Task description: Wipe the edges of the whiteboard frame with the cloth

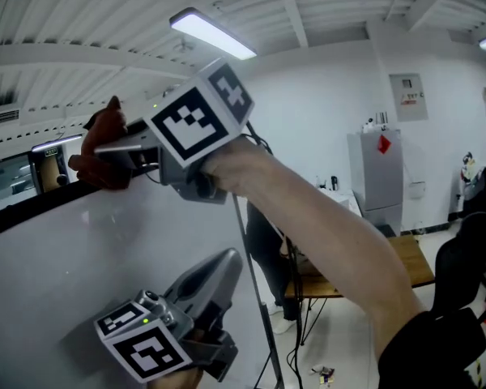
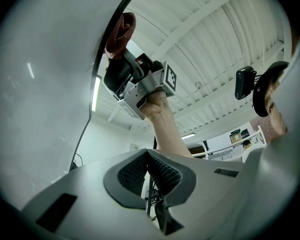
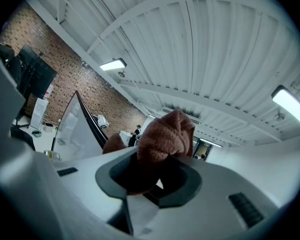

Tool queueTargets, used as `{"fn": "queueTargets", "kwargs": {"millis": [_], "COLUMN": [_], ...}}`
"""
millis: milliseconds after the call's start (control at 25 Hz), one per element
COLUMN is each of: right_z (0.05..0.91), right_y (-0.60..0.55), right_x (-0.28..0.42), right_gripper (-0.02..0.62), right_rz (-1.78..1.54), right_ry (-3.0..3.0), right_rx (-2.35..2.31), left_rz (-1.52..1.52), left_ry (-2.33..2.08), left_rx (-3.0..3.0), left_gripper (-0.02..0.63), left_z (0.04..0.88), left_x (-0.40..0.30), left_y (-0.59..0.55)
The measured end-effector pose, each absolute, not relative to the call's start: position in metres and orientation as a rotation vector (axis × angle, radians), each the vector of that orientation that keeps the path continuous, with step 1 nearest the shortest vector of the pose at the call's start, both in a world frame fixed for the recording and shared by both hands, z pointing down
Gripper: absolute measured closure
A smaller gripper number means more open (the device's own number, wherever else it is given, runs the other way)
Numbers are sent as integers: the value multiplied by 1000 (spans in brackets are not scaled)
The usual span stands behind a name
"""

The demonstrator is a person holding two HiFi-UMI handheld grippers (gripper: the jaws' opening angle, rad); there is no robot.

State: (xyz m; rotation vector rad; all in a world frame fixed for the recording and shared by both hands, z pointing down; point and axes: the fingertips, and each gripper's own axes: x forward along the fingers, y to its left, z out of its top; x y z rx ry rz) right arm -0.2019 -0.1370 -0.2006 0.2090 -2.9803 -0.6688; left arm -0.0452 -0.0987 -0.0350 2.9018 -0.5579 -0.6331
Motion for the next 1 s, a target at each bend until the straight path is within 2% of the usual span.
{"fn": "queueTargets", "kwargs": {"millis": [240,560,1000], "right_z": [-187,-193,-191], "right_y": [-198,-240,-281], "right_x": [-153,-111,-106], "right_gripper": [482,482,482], "right_rz": [-692,-688,-649], "right_ry": [-2982,-2986,-3003], "right_rx": [104,44,33], "left_rz": [-639,-645,-655], "left_ry": [-653,-764,-869], "left_rx": [2873,2840,2798], "left_gripper": [618,618,618], "left_z": [-16,-21,-16], "left_x": [12,55,59], "left_y": [-179,-225,-254]}}
